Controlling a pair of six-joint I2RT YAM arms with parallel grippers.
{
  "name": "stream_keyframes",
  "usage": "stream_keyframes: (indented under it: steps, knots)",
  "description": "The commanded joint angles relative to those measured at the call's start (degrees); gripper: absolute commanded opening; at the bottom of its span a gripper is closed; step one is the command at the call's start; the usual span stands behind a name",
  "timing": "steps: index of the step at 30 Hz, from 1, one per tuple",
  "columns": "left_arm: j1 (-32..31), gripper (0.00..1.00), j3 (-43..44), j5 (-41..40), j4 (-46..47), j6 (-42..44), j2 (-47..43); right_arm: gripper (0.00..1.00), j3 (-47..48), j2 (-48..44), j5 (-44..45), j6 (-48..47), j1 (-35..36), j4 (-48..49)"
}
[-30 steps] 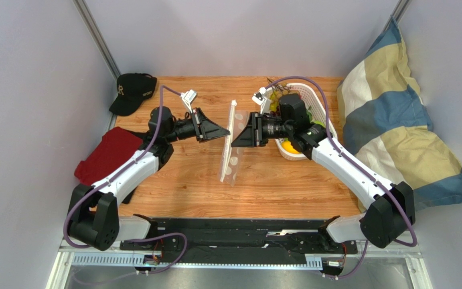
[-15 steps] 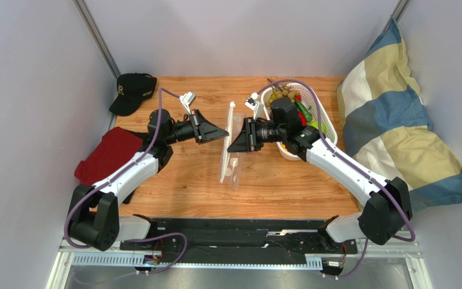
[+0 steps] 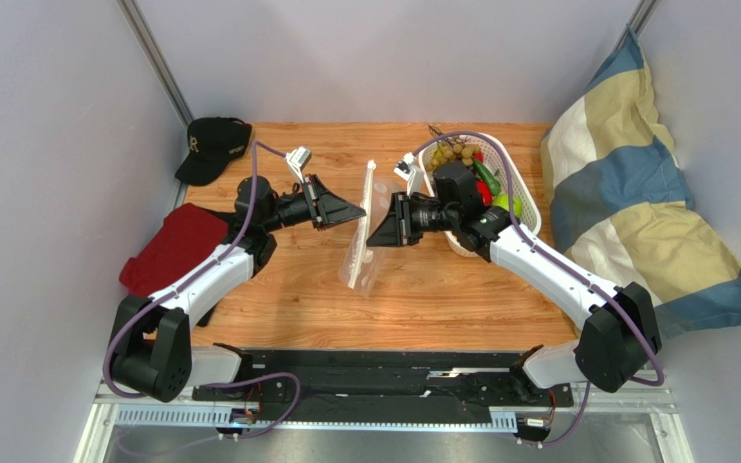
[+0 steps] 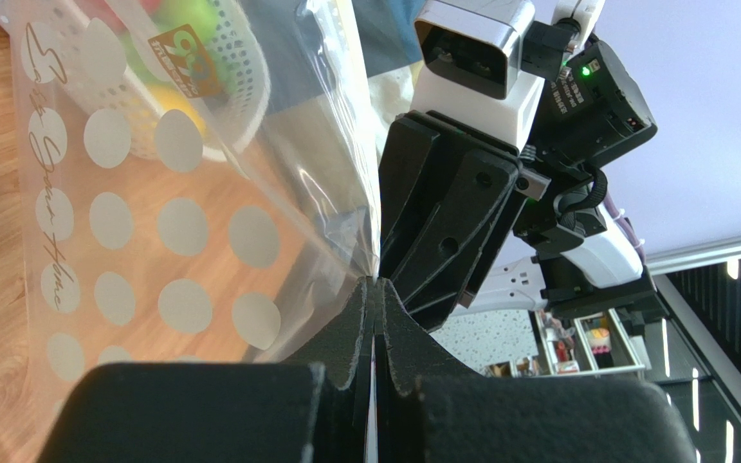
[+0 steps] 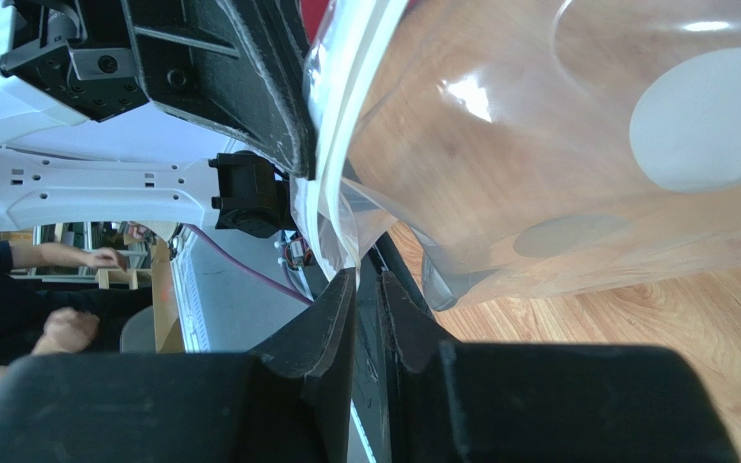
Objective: Place the food in the zip-top bag and seal the zipper
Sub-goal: Open the zipper of the food storage bag.
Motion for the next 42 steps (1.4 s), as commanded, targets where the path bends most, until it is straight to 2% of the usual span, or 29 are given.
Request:
stream_keyframes:
  steps: [1, 10, 15, 16, 17, 18, 19, 21, 22, 23, 24, 25, 26, 27, 28, 31, 34, 37, 42]
  knots:
    - [0.30, 0.00, -0.20, -0.40, 1.92, 0.32, -2.08, 0.17, 2.89, 0.26, 0.05, 1.36, 0.79, 4.01]
    - [0.21, 0.00, -0.64, -0.49, 1.74, -0.03, -2.43, 0.18, 4.91, 2.19, 2.43, 0.92, 2.46, 4.09]
    - [0.21, 0.00, -1.87, -0.93, 0.60, 1.02, -3.40, 0.23, 6.41, 2.63, 2.69, 1.71, 2.55, 4.01]
    - [0.13, 0.00, -2.04, -1.19, 0.08, 1.81, -3.49, 0.21, 7.02, 2.72, 2.69, 1.89, 2.72, 3.66]
    - [0.04, 0.00, -1.96, -1.28, -1.67, 2.60, -3.75, 0.07, 7.29, 2.98, 2.78, 1.89, 2.64, 3.57]
    - [0.04, 0.00, -1.70, -1.72, -3.34, 3.82, -4.01, 0.00, 7.64, 3.07, 3.04, 1.89, 2.55, 3.13]
    - [0.04, 0.01, -0.56, -2.24, -5.27, 6.71, -4.88, 0.00, 8.16, 3.07, 4.26, 1.71, 2.64, 1.39]
    - [0.30, 0.03, 1.81, -3.65, -14.75, 11.54, -5.94, 0.00, 9.31, 2.72, 5.24, 1.27, 2.64, 0.06]
    - [0.39, 0.10, 5.04, -4.70, -18.09, 17.22, -7.17, 0.00, 9.83, 2.37, 7.33, 0.75, 2.64, -1.86]
    - [0.39, 0.15, 6.99, -5.93, -27.26, 20.50, -7.61, 0.00, 10.80, 2.11, 8.40, 0.40, 2.64, -2.84]
    - [0.39, 0.20, 8.66, -7.51, -30.65, 23.41, -8.23, 0.00, 11.41, 1.84, 9.10, -0.13, 2.64, -3.63]
    - [0.39, 0.33, 11.46, -8.65, -32.60, 28.39, -9.36, 0.00, 11.94, 1.75, 9.89, -0.66, 2.64, -4.86]
    - [0.39, 0.39, 12.88, -10.32, -39.67, 30.71, -9.98, 0.00, 12.73, 1.84, 10.25, -1.36, 2.64, -5.22]
    - [0.48, 0.46, 14.20, -13.21, -42.26, 32.99, -10.43, 0.00, 13.78, 2.01, 10.86, -1.54, 2.64, -5.57]
    - [0.83, 0.61, 16.91, -14.71, -47.16, 36.76, -10.95, 0.00, 14.58, 2.36, 12.09, -1.80, 2.64, -6.36]
    - [3.54, 0.80, 21.23, -17.10, -52.56, 41.52, -10.70, 0.00, 19.14, 3.94, 12.19, -5.13, 2.99, -8.99]
    - [5.74, 0.82, 25.18, -17.54, -58.71, 45.05, -9.47, 0.00, 22.66, 5.87, 8.26, -4.45, 3.60, -7.00]
    - [10.22, 0.82, 26.16, -15.35, -63.02, 43.48, -9.02, 0.00, 26.35, 9.03, 2.55, -1.28, 5.80, -3.05]
    - [22.26, 0.82, 26.25, -7.46, -69.35, 44.08, -9.81, 0.00, 27.42, 14.22, -6.26, 10.48, 6.77, 5.14]
